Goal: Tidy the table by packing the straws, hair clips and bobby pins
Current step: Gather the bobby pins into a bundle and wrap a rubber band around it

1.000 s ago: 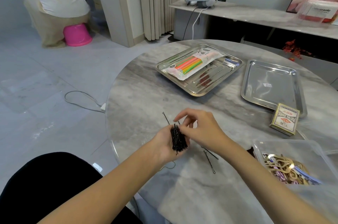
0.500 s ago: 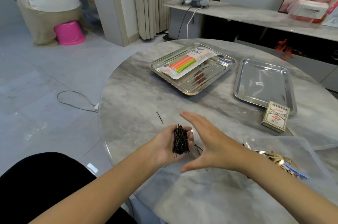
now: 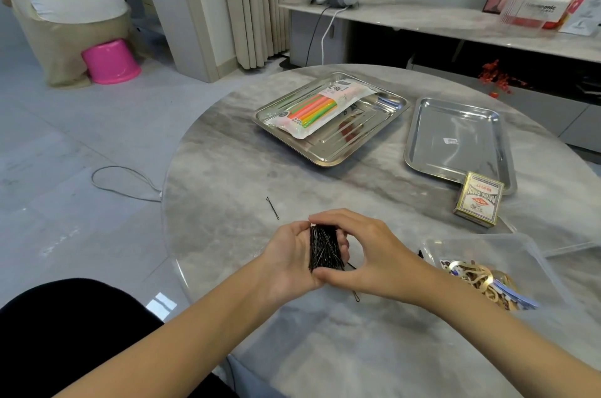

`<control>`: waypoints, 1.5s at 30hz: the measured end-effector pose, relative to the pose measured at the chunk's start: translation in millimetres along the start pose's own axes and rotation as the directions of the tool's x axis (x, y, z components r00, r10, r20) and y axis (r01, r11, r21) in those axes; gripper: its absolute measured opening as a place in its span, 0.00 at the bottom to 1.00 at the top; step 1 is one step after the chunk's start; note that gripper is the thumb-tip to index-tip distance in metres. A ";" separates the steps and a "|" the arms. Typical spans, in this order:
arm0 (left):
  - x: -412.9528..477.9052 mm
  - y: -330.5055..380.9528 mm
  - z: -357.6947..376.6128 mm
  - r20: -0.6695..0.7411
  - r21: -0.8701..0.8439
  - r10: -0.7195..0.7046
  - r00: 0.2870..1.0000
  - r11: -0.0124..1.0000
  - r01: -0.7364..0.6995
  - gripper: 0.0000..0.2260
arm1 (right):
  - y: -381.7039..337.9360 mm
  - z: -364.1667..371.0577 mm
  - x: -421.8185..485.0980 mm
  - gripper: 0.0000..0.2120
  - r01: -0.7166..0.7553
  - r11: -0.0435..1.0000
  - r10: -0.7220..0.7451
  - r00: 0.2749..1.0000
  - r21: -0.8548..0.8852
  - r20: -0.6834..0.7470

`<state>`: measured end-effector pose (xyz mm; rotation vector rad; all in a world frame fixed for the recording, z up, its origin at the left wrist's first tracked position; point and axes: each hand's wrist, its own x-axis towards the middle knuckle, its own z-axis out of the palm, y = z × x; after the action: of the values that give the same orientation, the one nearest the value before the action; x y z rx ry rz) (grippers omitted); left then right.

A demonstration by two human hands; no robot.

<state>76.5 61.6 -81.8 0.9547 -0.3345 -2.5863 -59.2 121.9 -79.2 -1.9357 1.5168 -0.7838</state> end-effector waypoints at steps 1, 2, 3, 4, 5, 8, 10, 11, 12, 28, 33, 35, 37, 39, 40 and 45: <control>0.0 -0.2 -1.0 -0.008 -0.016 0.003 1.000 1.000 -0.003 0.25 | -0.3 0.8 0.2 0.30 0.003 1.000 -0.003 1.000 -0.003 0.005; 0.3 -0.5 -1.6 -0.019 -0.023 0.007 1.000 1.000 -0.007 0.25 | -0.8 1.6 0.2 0.30 0.002 1.000 -0.002 1.000 -0.004 0.016; 0.6 -0.9 -2.2 -0.032 -0.026 0.011 0.999 1.000 -0.012 0.25 | -1.6 2.4 0.1 0.32 -0.001 1.000 0.001 1.000 -0.002 0.031; 0.7 -1.4 -2.5 -0.043 -0.028 0.012 0.999 1.000 -0.013 0.25 | -2.3 3.6 0.1 0.35 -0.007 1.000 0.007 0.999 -0.001 0.048; 1.0 -2.1 -2.9 -0.053 -0.033 0.011 0.999 0.999 -0.013 0.24 | -2.9 5.0 0.3 0.37 -0.011 1.000 0.011 0.998 -0.006 0.061; 0.5 -2.8 -3.1 -0.071 -0.038 0.005 0.997 0.999 -0.007 0.24 | -4.5 7.9 3.0 0.33 0.010 1.000 -0.009 0.999 -0.019 0.034; -0.7 -1.8 -2.4 -0.077 -0.048 -0.008 0.997 0.999 0.004 0.24 | -4.6 8.3 4.2 0.28 0.024 1.000 -0.024 1.000 -0.003 0.001; -1.3 -1.4 -1.9 -0.085 -0.055 -0.013 0.996 0.998 0.008 0.24 | -4.5 8.1 4.1 0.27 0.026 1.000 -0.026 1.000 0.007 -0.009; -2.2 -1.1 -1.6 -0.093 -0.058 -0.014 0.996 0.998 0.009 0.23 | -3.9 8.1 4.1 0.27 0.022 1.000 -0.022 1.000 0.015 -0.011; -7.7 20.1 -39.4 -0.203 -0.170 0.055 0.978 0.981 -0.090 0.14 | 21.3 14.1 55.5 0.08 -0.392 0.920 0.386 0.908 -0.009 -0.163; -16.6 36.9 -63.5 -0.290 -0.160 0.132 0.948 0.970 -0.184 0.12 | 14.3 45.6 94.0 0.21 -0.519 0.850 0.504 0.851 -0.088 -0.149; -16.9 39.5 -66.3 -0.316 -0.163 0.139 0.938 0.966 -0.198 0.12 | 6.2 56.8 103.4 0.23 -0.535 0.836 0.514 0.841 -0.122 -0.166; -16.1 40.2 -66.5 -0.323 -0.193 0.140 0.936 0.958 -0.210 0.14 | 0.8 68.1 109.1 0.20 -0.546 0.828 0.522 0.833 -0.127 -0.183; -14.5 40.2 -66.3 -0.329 -0.233 0.146 0.933 0.945 -0.230 0.15 | -1.8 78.1 112.3 0.12 -0.564 0.819 0.541 0.820 -0.107 -0.184; -13.9 40.1 -65.8 -0.329 -0.252 0.153 0.932 0.937 -0.243 0.15 | -3.4 81.6 113.4 0.09 -0.573 0.813 0.550 0.815 -0.108 -0.183; -9.6 43.5 -66.9 -0.354 -0.349 0.210 0.911 0.874 -0.337 0.18 | -13.9 84.8 111.4 0.09 -0.525 0.752 0.522 0.843 -0.399 -0.128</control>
<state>138.6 19.9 -111.3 1.0413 0.1394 -2.0857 33.4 22.0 -114.4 -1.6202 2.2385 -0.2192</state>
